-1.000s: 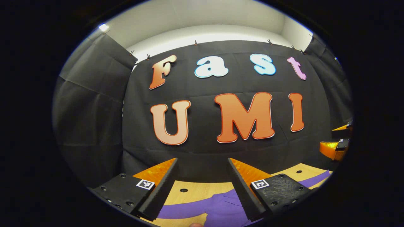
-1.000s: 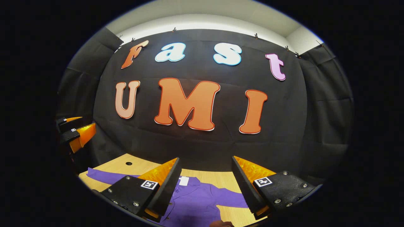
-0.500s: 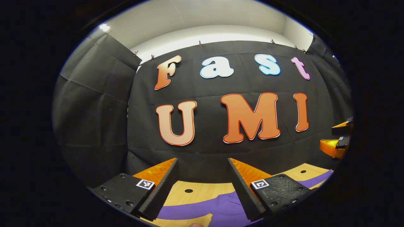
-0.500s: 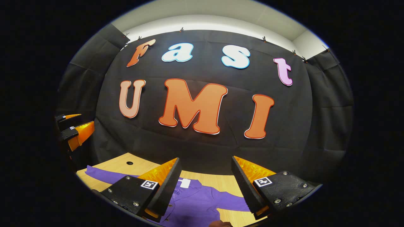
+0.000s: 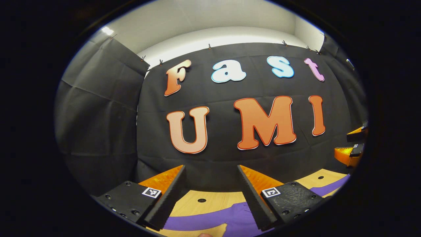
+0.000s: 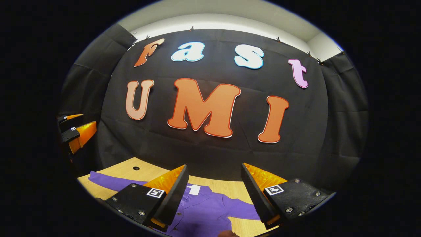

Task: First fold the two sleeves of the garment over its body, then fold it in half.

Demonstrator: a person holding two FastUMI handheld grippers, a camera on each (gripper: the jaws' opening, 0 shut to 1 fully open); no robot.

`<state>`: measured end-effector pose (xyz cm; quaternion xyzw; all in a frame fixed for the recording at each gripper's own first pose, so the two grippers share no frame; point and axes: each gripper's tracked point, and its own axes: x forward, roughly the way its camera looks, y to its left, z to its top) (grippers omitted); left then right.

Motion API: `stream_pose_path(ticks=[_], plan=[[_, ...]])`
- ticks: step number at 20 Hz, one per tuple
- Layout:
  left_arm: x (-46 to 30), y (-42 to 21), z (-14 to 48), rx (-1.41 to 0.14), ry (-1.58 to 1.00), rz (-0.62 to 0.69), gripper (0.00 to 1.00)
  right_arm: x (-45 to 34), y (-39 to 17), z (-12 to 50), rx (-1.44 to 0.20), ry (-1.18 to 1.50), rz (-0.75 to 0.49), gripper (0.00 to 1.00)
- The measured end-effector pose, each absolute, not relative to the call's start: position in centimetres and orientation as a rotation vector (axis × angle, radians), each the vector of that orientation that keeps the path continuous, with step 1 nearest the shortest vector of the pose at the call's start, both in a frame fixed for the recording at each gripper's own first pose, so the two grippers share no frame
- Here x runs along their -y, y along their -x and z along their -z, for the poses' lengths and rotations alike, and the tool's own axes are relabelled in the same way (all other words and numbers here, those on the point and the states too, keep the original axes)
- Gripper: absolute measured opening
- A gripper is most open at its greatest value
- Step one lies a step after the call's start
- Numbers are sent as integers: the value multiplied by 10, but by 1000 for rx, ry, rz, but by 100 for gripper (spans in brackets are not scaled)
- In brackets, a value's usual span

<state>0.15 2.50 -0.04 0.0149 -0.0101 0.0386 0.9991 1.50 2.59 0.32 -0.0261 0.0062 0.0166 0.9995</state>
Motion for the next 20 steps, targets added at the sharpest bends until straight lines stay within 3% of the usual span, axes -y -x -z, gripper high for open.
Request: stream_pose_path(ticks=[7, 14, 20], plan=[[-19, -6, -1, 37, -33, -4, 95, -8, -23, 5, -24, 55, 62, 95], [9, -12, -5, 59, -63, 172, 95, 25, -13, 26, -64, 8, 236, 95], [19, -14, -3, 41, -77, 123, 95, 96, -19, 62, -117, 14, 284, 95]])
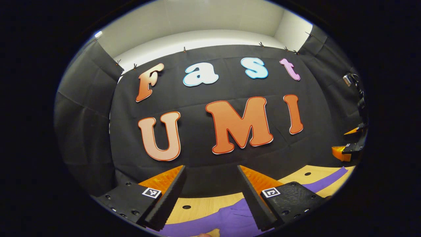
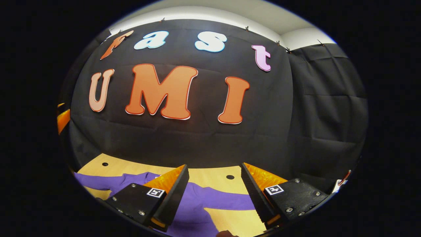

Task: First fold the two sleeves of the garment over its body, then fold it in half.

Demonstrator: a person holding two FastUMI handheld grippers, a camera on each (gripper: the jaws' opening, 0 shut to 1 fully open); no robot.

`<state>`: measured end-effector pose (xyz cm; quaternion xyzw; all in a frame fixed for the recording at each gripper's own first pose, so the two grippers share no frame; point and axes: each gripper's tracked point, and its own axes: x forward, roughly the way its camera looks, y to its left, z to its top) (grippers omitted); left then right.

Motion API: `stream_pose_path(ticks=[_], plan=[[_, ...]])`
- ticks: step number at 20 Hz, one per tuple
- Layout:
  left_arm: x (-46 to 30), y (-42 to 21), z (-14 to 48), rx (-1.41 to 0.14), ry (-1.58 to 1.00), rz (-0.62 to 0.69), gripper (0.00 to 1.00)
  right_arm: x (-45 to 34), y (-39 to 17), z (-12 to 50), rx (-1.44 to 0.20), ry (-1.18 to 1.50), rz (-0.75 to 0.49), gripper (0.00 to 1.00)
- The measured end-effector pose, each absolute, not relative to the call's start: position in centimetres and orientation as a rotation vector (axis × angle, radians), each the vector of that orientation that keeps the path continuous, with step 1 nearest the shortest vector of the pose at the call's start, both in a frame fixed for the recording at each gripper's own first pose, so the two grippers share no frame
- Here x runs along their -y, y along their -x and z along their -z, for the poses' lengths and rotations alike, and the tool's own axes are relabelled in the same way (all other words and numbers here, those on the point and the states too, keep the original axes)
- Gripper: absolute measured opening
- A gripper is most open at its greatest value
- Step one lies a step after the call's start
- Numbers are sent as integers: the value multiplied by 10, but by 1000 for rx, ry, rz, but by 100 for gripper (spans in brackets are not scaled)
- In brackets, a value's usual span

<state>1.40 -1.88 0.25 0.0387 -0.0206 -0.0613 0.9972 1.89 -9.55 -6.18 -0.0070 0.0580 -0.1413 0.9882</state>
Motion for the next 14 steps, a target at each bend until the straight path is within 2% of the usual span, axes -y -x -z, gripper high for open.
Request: stream_pose_path(ticks=[7, 8, 10, 11, 14], plan=[[36, -10, 2, 2, -114, 65, 97, 203, -37, 118, -219, 59, 333, 95], [39, -10, 3, -6, -118, 61, 100, 217, -39, 127, -236, 55, 338, 95], [43, -9, 7, -28, -132, 57, 97, 244, -38, 145, -266, 35, 349, 95], [44, -7, 9, -39, -138, 50, 100, 260, -40, 154, -277, 32, 364, 95], [44, -4, 11, -61, -163, 28, 97, 306, -37, 180, -324, 60, 414, 95]])
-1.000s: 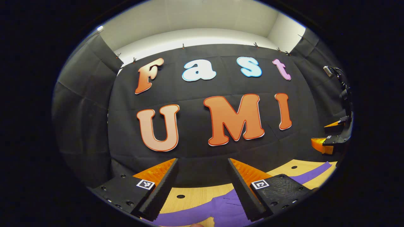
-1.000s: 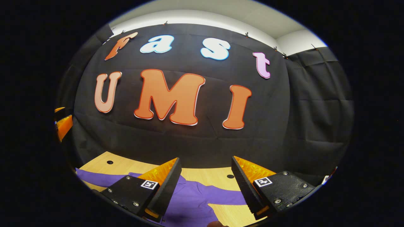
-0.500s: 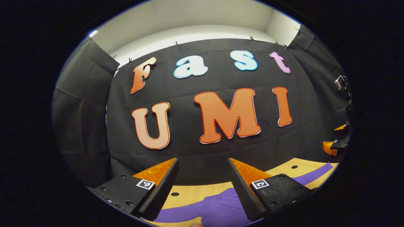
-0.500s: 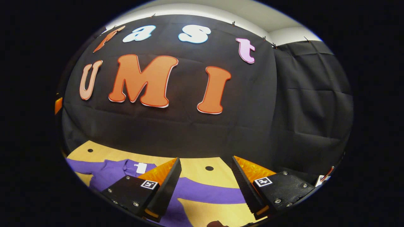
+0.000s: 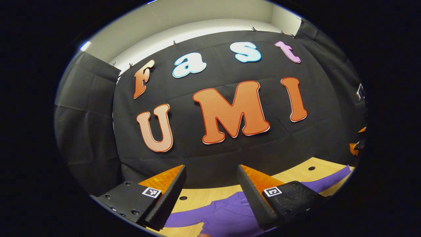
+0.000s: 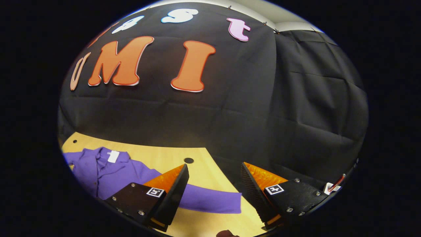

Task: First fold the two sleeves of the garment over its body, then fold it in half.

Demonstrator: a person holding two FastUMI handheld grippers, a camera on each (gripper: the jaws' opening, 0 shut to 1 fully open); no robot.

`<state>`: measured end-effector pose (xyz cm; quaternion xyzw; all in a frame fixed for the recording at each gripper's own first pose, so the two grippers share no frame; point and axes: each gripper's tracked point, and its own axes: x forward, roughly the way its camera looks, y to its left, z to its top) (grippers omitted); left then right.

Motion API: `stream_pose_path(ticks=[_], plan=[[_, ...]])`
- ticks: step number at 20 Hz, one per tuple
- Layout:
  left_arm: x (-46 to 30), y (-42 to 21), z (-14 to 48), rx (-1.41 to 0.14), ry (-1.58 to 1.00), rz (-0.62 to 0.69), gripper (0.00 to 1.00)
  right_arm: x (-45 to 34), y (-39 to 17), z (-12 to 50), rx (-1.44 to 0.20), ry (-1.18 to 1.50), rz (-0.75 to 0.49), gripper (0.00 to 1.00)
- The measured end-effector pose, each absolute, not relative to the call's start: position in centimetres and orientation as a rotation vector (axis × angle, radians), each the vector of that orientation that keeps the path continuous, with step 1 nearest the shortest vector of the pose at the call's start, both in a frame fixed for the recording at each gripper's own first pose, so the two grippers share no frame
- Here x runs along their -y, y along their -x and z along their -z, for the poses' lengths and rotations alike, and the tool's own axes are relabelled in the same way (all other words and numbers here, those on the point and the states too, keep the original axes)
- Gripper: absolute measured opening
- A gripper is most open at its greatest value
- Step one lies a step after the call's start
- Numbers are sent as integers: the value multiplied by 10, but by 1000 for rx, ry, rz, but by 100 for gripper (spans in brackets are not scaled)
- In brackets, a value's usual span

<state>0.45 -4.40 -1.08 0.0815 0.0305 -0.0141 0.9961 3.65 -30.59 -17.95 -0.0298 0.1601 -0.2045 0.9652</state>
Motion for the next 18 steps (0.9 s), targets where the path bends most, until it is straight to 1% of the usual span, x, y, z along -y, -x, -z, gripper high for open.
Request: stream_pose_path(ticks=[2, 4, 7, 8, 12, 15, 18], plan=[[47, -5, 10, -65, -174, 24, 97, 327, -39, 197, -361, 50, 428, 95], [50, -5, 11, -71, -185, 29, 97, 340, -44, 220, -419, 17, 416, 95], [53, -4, 10, -75, -196, 33, 97, 362, -41, 263, -562, -49, 428, 95], [54, -3, 10, -76, -197, 33, 97, 369, -41, 279, -616, -84, 445, 95], [52, -1, 13, -97, -201, 18, 97, 384, -38, 331, -817, -256, 443, 95], [53, 4, 20, -125, -199, 16, 97, 399, -35, 353, -917, -327, 444, 96], [56, 8, 21, -134, -215, 32, 97, 403, -36, 365, -1012, -396, 411, 96]])
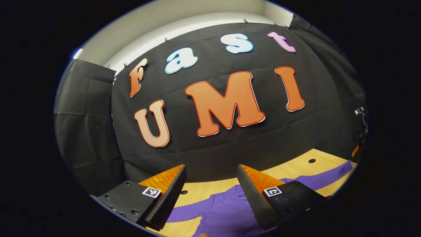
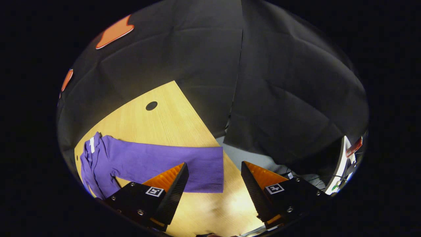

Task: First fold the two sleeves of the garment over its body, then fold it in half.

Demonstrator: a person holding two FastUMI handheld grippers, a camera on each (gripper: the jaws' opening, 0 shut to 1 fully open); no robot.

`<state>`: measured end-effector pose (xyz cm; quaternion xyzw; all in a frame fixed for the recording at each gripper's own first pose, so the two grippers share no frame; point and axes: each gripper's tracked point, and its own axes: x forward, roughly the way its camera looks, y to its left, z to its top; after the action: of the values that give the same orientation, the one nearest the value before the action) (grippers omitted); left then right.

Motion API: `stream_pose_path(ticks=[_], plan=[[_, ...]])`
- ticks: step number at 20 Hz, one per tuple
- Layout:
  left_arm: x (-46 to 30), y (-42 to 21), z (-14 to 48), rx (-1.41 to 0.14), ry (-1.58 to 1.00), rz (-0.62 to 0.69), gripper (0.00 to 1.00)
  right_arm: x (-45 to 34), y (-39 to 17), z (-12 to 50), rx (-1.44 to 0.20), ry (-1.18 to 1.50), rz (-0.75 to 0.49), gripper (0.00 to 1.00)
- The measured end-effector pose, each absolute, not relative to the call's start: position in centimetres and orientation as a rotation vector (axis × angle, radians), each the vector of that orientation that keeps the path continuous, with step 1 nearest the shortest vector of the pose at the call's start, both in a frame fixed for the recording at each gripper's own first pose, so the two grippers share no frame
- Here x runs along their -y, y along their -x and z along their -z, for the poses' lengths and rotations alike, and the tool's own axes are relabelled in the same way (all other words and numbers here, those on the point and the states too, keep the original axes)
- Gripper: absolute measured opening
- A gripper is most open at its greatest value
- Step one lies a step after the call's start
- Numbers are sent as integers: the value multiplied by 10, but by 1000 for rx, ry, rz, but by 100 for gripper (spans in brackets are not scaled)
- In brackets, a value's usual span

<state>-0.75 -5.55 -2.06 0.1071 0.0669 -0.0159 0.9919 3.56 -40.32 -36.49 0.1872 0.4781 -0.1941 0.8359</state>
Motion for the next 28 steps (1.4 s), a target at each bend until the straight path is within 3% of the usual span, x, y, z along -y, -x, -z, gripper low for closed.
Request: stream_pose_path(ticks=[6, 9, 10, 18, 19, 20, 21, 24, 25, 26, 27, 28], plan=[[58, 11, 26, -155, -226, 53, 100, 387, -34, 387, -1209, -511, 334, 95], [56, 13, 28, -165, -228, 49, 97, 380, -22, 405, -1337, -561, 305, 93], [55, 13, 29, -170, -229, 45, 100, 376, -21, 408, -1356, -599, 297, 91], [51, 20, 35, -201, -243, 33, 97, 383, -39, 433, -1395, -630, 325, 85], [52, 21, 35, -202, -248, 36, 97, 381, -43, 437, -1395, -636, 323, 83], [52, 21, 34, -201, -254, 38, 97, 381, -44, 440, -1403, -636, 327, 69], [51, 21, 34, -200, -261, 40, 97, 382, -45, 444, -1408, -637, 340, 80], [48, 21, 32, -196, -273, 32, 96, 385, -50, 450, -1404, -640, 349, 76], [48, 23, 33, -199, -275, 30, 96, 386, -49, 450, -1417, -636, 357, 85], [47, 23, 34, -206, -276, 29, 96, 389, -53, 451, -1399, -637, 363, 71], [46, 25, 34, -210, -276, 24, 96, 389, -53, 453, -1405, -635, 363, 68], [46, 24, 35, -214, -273, 22, 100, 388, -50, 453, -1419, -633, 369, 77]])
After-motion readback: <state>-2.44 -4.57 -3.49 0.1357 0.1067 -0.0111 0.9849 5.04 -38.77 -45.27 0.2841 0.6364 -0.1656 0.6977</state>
